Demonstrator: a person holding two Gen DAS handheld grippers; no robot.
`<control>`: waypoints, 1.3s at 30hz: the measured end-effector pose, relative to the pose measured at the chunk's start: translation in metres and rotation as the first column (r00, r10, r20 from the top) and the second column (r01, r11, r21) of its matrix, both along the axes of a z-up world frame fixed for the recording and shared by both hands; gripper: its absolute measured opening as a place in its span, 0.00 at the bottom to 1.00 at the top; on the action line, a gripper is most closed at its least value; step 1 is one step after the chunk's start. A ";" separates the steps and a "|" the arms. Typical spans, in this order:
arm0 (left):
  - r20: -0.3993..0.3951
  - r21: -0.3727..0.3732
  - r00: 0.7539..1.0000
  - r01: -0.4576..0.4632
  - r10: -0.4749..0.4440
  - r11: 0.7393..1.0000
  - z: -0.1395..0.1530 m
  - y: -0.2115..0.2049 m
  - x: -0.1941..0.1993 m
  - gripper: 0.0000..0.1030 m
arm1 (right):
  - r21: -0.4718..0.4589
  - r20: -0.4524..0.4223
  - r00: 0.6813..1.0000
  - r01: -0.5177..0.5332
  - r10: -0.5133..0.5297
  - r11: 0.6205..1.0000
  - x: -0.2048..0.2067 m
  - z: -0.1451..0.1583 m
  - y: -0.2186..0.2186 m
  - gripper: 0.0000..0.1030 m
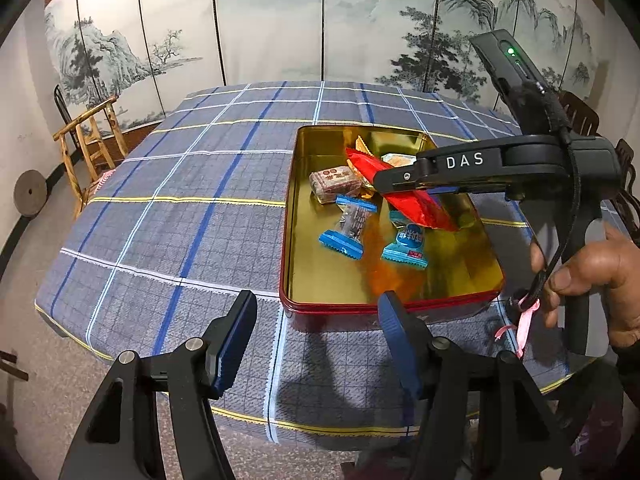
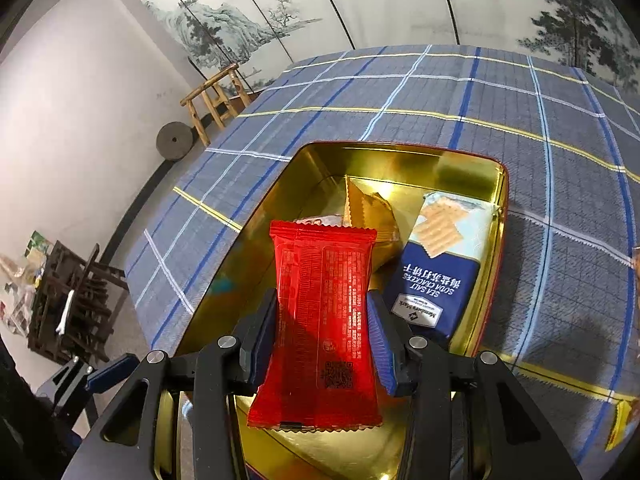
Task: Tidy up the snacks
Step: 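Carry the red wrapped pack into the gold tin and open the right gripper, then reach the right gripper to the clear bag of orange snacks and grasp it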
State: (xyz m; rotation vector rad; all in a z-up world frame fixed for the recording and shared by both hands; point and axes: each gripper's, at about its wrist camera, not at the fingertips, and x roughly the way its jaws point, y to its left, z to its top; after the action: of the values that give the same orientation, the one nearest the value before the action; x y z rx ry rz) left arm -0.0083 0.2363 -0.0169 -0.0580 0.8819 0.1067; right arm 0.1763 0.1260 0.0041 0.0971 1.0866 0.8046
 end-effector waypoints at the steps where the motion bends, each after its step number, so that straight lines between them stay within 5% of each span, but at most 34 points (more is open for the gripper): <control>1: 0.000 0.001 1.000 0.000 0.000 1.000 0.000 0.000 0.000 0.57 | 0.005 -0.008 1.000 0.001 -0.001 1.000 0.000 0.000 0.000 0.43; 10: -0.008 0.003 1.000 -0.002 0.002 1.000 0.000 0.000 -0.001 0.57 | 0.080 -0.054 0.998 -0.008 0.012 0.997 -0.011 0.005 -0.001 0.45; 18: 0.008 0.016 1.000 0.010 -0.010 1.000 0.007 -0.007 -0.003 0.59 | 0.126 0.029 0.998 0.046 -0.050 0.991 -0.026 0.028 -0.048 0.45; 24: 0.016 0.020 0.998 0.058 -0.059 0.998 0.013 -0.027 0.004 0.59 | -0.032 0.199 0.963 0.191 -0.181 0.981 -0.029 0.041 -0.150 0.45; 30: 0.005 -0.015 0.991 0.131 -0.131 0.991 0.015 -0.056 0.017 0.59 | -0.198 0.154 0.942 0.324 -0.297 0.925 0.029 0.028 -0.232 0.47; 39: -0.024 0.016 0.985 0.172 -0.171 0.985 0.016 -0.087 0.036 0.59 | -0.232 0.074 0.947 0.321 -0.312 0.918 0.097 -0.015 -0.239 0.51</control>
State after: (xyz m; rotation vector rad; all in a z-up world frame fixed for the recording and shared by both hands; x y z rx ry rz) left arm 0.0275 0.1493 -0.0014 0.0361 0.9043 -0.0460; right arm 0.2729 -0.1134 -0.0105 0.0511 1.0926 0.3778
